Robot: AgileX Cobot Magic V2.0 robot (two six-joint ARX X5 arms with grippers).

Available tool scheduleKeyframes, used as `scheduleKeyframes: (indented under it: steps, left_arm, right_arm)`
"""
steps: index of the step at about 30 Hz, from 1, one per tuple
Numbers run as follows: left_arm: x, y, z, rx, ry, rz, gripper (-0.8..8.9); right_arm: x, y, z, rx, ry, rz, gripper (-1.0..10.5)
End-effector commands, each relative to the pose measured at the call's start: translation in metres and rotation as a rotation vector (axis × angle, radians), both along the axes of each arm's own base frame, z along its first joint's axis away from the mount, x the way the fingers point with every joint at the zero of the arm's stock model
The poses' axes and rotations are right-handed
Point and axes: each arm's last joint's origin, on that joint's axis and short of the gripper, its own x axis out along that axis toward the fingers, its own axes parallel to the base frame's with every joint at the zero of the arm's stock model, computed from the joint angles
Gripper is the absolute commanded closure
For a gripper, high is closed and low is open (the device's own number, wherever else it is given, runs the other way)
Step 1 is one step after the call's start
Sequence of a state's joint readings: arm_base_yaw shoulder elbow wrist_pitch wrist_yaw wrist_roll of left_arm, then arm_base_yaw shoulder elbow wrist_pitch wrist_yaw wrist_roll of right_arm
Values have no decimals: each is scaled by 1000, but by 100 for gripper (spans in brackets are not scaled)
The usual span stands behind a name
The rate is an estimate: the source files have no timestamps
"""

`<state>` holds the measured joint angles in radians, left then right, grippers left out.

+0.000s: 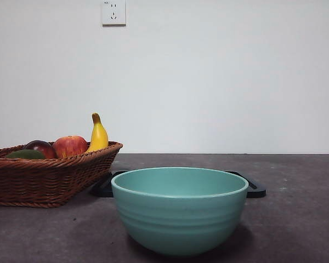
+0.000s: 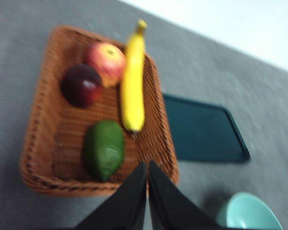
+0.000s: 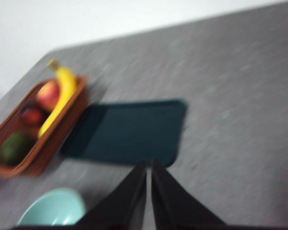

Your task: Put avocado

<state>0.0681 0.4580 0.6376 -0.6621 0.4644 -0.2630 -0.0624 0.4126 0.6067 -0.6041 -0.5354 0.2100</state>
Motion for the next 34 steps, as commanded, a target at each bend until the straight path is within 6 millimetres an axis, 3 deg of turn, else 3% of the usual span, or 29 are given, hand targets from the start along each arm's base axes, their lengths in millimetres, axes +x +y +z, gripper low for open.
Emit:
scheduleKeyframes:
  steps: [1, 7, 11, 18, 20, 22, 24, 29, 34]
  left_arm:
    - [5, -2, 16, 59, -9, -97, 805]
    - [13, -9, 32, 89, 114, -231, 805]
    - [13, -15, 46, 126, 197, -324, 805]
    - [7, -19, 52, 143, 229, -382, 804]
    - [7, -19, 52, 142, 229, -381, 716]
    - [7, -19, 52, 142, 228, -380, 501]
    - [7, -19, 52, 143, 228, -380, 398]
    - [13, -20, 51, 161, 241, -364, 398]
    - [33, -23, 49, 233, 251, -315, 399]
  right_arm:
    - [7, 4, 17, -49, 30, 118, 935]
    - [20, 17, 41, -93, 144, 288, 935]
    - [29, 38, 53, -157, 224, 476, 935]
    - [31, 65, 49, -215, 259, 640, 935]
    - [30, 66, 49, -208, 265, 642, 915]
    - [30, 66, 49, -203, 272, 637, 739]
    - [30, 66, 49, -193, 282, 629, 570]
    - [30, 66, 49, -193, 281, 629, 553]
    - [30, 66, 49, -193, 280, 629, 553]
